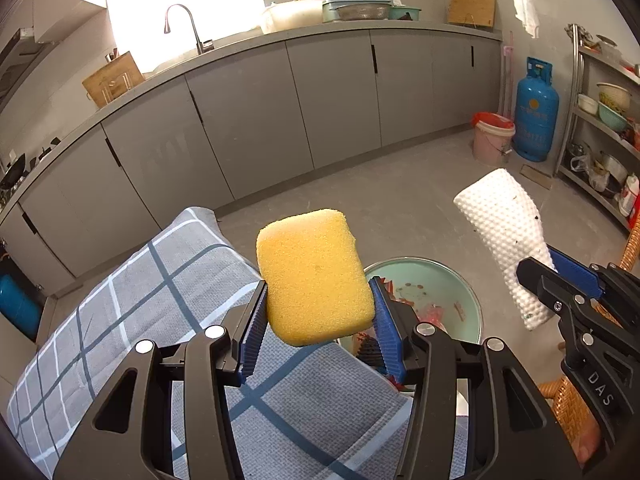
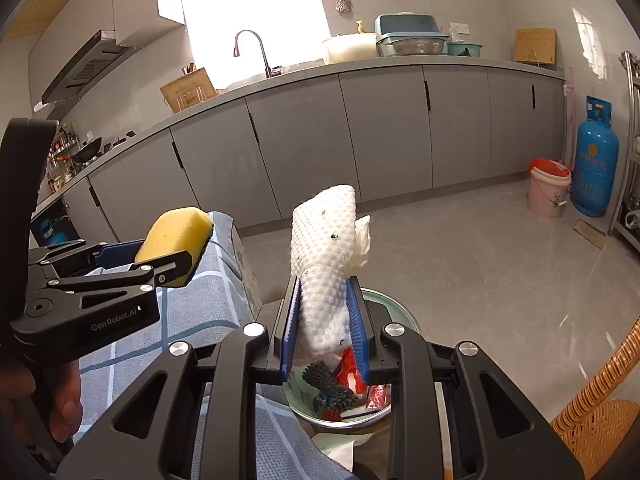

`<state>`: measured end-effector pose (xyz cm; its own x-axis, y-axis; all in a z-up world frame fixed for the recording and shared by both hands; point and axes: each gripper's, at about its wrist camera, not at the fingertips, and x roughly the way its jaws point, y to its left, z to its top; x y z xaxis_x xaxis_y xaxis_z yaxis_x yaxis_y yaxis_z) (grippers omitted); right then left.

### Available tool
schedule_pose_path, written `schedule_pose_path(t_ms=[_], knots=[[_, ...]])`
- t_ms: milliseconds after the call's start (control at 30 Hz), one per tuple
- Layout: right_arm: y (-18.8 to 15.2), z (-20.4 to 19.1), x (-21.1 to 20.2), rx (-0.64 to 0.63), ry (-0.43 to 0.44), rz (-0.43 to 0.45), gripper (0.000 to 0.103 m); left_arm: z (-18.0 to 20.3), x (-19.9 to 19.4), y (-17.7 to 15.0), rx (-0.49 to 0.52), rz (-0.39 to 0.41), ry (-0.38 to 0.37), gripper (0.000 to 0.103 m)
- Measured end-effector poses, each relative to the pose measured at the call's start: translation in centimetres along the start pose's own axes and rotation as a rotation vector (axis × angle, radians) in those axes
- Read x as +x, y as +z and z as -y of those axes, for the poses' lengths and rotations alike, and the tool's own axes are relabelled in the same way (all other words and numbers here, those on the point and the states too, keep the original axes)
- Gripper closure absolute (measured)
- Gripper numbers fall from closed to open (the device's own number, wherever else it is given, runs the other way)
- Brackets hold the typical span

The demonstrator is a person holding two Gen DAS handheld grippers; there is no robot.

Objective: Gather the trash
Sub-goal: 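Carry the white cloth and yellow sponge over the green basin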

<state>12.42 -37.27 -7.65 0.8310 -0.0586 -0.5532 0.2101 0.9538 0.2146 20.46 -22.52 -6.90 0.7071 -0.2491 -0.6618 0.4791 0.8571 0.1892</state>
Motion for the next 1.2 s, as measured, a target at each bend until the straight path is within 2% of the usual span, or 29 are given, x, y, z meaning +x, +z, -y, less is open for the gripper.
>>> schedule_pose_path(t_ms=[567, 867, 1200], knots=[[0.9, 1.9, 2.1, 0.01, -0.019, -0.006, 0.077, 2.6, 3.2, 0.9, 0.033, -0.036, -0.05, 0.053], [1.1, 2.6, 2.9, 0.02, -0.023, -0.021, 0.077, 3.1, 5.3, 1.1, 0.044, -0.059, -0.046, 0.053], [1.0, 2.7, 3.4, 0.016, -0.019, -0.034, 0.077, 3.5, 5.9, 1.4, 0.044, -0.062, -0.043, 0.053]])
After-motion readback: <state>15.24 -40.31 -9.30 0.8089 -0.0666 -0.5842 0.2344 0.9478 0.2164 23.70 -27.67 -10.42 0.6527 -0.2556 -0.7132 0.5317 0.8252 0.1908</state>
